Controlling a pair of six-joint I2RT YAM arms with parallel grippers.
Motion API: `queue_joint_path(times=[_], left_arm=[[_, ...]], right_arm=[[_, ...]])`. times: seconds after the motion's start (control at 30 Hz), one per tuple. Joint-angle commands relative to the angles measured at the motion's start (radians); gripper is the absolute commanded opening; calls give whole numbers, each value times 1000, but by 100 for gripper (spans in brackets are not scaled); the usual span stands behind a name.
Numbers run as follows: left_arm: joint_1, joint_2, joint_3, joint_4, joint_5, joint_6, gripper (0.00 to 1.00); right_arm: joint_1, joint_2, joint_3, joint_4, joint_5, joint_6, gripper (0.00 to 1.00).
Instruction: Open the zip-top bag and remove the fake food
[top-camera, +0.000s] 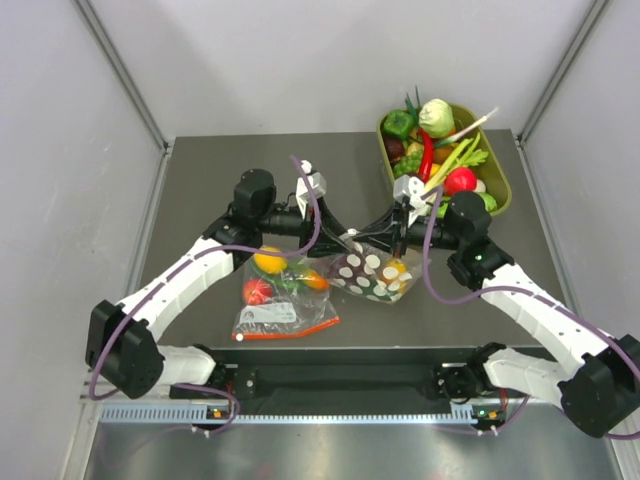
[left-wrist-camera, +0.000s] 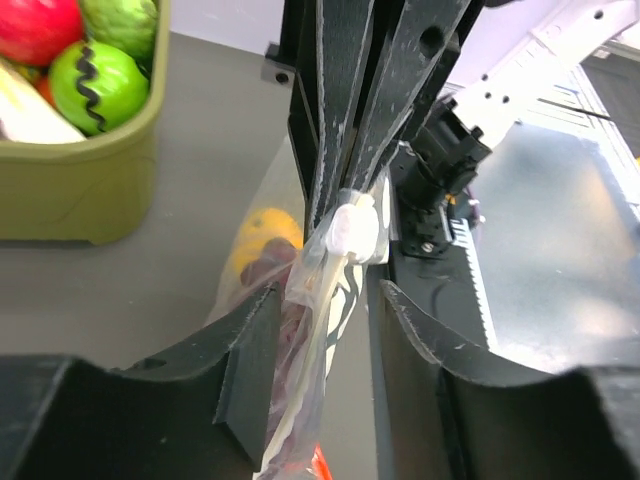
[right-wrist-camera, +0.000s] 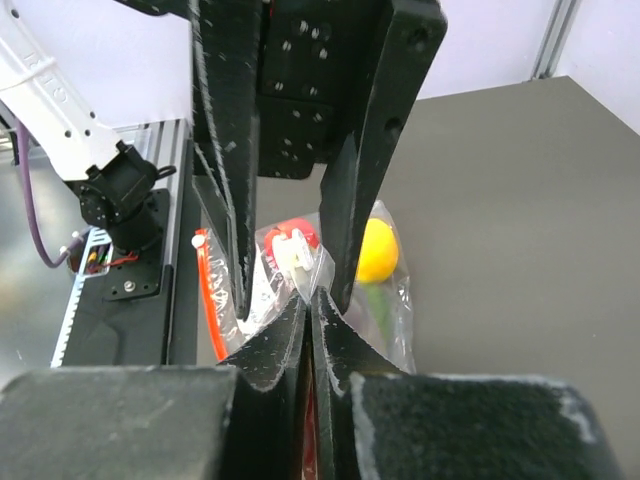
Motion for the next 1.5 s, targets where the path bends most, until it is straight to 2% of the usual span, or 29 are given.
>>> queue_joint_path(times=[0.0, 0.33, 0.57, 0.87, 1.03, 1.47], left_arm=[[-1, -68, 50, 3, -42, 57, 49], [-4, -94, 39, 102, -118, 36, 52], [-9, -96, 30, 110, -150, 43, 52], [-21, -82, 38, 121, -141, 45, 52], [-21, -77, 27, 115, -116, 43, 44], [-21, -66, 22, 90, -93, 48, 49]], right_arm=[[14, -25, 17, 76, 5, -10, 0], [14, -16, 21, 60, -11, 3, 0], [21, -4, 32, 62, -24, 18, 0], [30, 18, 47, 45, -31, 23, 0], [30, 12, 49, 45, -14, 27, 0], [28, 32, 64, 54, -14, 56, 0]])
